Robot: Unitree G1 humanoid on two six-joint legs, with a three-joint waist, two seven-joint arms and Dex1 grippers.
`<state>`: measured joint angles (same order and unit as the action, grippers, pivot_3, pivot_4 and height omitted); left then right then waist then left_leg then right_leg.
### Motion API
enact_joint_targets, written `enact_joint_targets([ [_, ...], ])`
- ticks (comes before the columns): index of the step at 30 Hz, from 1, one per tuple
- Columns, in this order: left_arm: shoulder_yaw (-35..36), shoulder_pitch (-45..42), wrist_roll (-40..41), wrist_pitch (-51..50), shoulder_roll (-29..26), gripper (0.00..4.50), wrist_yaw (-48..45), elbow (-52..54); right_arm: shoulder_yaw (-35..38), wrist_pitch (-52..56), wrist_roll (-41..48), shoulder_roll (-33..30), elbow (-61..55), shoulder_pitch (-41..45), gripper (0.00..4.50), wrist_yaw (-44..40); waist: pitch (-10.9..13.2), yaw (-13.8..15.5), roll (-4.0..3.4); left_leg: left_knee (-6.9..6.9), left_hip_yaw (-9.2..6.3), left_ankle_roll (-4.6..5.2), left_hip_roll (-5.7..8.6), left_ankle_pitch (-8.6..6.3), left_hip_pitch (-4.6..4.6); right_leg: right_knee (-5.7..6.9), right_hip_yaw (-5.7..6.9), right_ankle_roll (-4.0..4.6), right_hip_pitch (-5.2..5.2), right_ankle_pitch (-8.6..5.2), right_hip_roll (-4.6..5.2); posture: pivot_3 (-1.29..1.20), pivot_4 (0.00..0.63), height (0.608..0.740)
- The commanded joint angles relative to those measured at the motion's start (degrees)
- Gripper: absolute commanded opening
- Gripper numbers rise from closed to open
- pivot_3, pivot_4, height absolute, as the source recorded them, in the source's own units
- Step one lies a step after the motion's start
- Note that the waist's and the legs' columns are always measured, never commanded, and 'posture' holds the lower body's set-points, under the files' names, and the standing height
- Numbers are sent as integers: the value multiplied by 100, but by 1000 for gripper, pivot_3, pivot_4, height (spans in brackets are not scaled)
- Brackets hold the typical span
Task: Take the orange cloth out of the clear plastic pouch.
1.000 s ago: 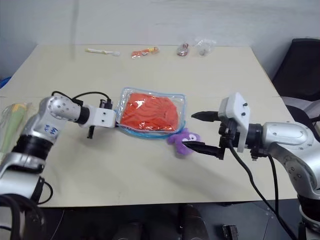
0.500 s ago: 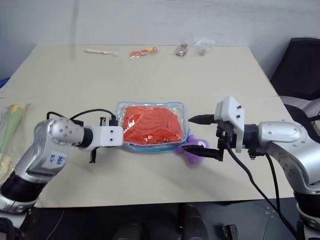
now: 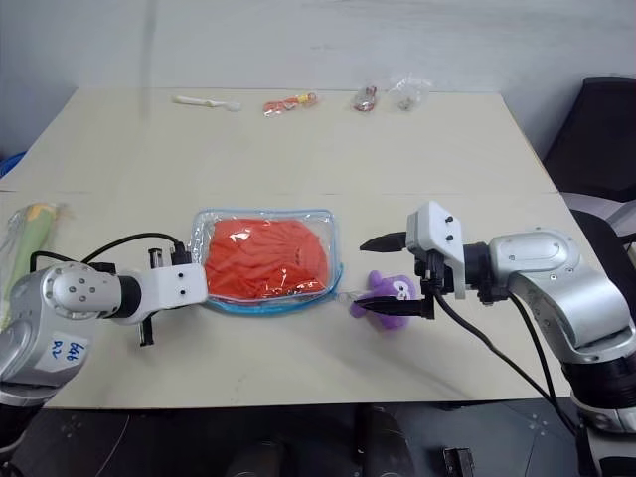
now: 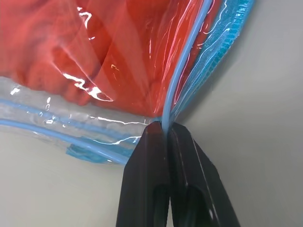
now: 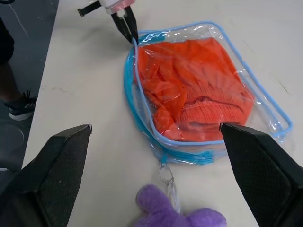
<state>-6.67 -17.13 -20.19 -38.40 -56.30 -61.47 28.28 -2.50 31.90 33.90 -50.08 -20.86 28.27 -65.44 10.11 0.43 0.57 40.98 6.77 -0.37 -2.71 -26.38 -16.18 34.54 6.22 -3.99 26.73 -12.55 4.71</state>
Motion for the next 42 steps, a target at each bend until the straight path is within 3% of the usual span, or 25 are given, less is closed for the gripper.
enact_joint_targets([
  [1,77,-174,66,477,-56,22,247,-269,130,-126,-36,69,-123,-48,4500,75,0,-9,0,0,1,0,0,0,0,0,0,0,0,0,0,0,150,740],
  [9,-26,-449,242,962,61,22,386,-761,246,-150,-87,87,-211,-255,4500,240,0,-27,-1,0,3,0,0,0,0,0,1,0,0,0,-1,0,150,740],
  [10,-19,-419,296,939,54,470,343,-724,250,-146,-87,88,-231,-275,4500,260,0,-33,-1,-1,4,0,0,0,0,0,1,0,0,0,-1,0,150,740],
  [21,246,-208,792,136,116,3644,293,-85,288,-245,-169,52,-142,-374,4500,272,1,-43,-2,-1,3,0,0,0,0,0,1,0,0,0,-2,0,150,740],
  [23,889,-78,1651,-262,201,4210,-142,130,309,-277,-260,15,-88,-420,4500,314,1,-47,-2,-2,3,0,0,0,0,0,1,0,0,0,-1,0,150,740],
  [27,2704,80,3572,-787,505,4210,-905,28,273,-506,-704,-87,93,-649,4500,443,2,-48,-2,1,3,-1,-6,0,0,1,2,1,2,-1,-2,0,150,740],
  [31,3636,337,4307,-1062,182,4210,-1238,-515,203,-513,-1152,-91,185,-865,4500,763,1,-65,-8,2,5,-3,-5,-1,1,2,1,1,2,-1,-1,0,150,740],
  [36,3406,778,4230,-346,-369,4210,-1345,-698,110,-337,-1399,78,195,-1053,4500,1131,6,-66,-16,-1,4,-16,-6,-8,3,1,3,4,2,-3,-4,0,150,740],
  [42,2891,788,4319,253,-457,4210,-1279,-635,90,-260,-1512,109,201,-1166,4500,1219,10,-75,-24,-2,3,-20,-6,-10,1,1,4,5,2,-4,-7,0,150,740],
])
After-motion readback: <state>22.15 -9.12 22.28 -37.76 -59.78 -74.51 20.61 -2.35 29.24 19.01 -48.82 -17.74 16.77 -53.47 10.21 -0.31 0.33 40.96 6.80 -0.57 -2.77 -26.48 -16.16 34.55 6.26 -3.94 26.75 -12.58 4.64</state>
